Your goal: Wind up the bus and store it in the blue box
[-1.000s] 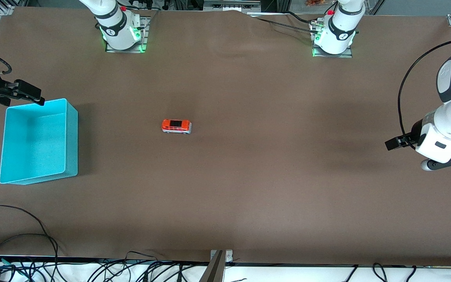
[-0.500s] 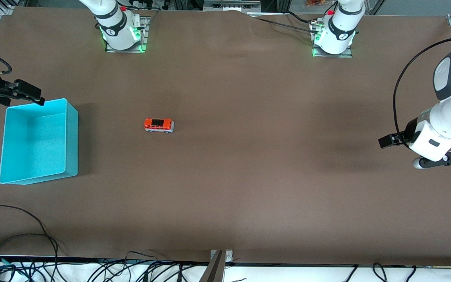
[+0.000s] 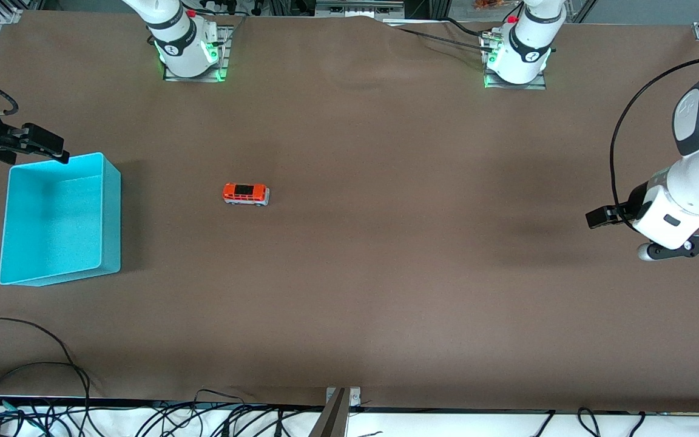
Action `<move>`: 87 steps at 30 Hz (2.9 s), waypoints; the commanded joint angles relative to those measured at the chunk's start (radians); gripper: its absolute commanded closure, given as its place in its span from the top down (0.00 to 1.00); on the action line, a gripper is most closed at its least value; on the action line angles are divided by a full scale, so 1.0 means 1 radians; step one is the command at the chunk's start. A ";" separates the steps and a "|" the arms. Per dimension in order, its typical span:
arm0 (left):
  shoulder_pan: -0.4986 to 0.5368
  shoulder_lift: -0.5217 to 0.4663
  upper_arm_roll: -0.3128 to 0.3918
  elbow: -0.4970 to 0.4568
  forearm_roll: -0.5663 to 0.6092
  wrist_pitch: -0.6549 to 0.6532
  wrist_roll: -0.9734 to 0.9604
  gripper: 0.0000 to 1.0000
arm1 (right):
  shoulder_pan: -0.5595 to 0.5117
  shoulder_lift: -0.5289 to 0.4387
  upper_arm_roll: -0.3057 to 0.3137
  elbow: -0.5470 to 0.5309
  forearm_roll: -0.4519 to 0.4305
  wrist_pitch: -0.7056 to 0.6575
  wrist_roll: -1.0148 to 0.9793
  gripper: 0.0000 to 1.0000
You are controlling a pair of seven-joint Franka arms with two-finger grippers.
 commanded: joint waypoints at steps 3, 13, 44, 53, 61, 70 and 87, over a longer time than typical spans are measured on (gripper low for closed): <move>0.012 -0.015 -0.001 0.008 -0.041 -0.017 0.103 1.00 | 0.002 -0.004 0.001 0.009 -0.006 0.000 0.010 1.00; 0.018 -0.063 0.002 0.004 -0.057 0.003 0.101 1.00 | 0.002 -0.003 -0.001 0.007 -0.008 0.000 0.010 1.00; -0.080 -0.130 0.163 0.026 -0.141 -0.002 0.107 1.00 | 0.010 -0.003 0.007 0.007 -0.049 -0.011 0.010 1.00; -0.278 -0.207 0.408 -0.002 -0.264 -0.023 0.276 1.00 | 0.013 -0.003 0.005 0.006 -0.046 -0.014 0.011 1.00; -0.432 -0.287 0.571 -0.049 -0.297 -0.025 0.297 1.00 | 0.013 0.001 0.007 -0.007 -0.046 -0.009 0.011 1.00; -0.505 -0.318 0.640 -0.081 -0.310 -0.031 0.354 1.00 | 0.011 -0.010 0.034 -0.103 -0.043 0.089 0.032 1.00; -0.496 -0.276 0.639 -0.075 -0.305 -0.023 0.354 1.00 | 0.009 0.030 0.105 -0.339 -0.054 0.445 0.374 1.00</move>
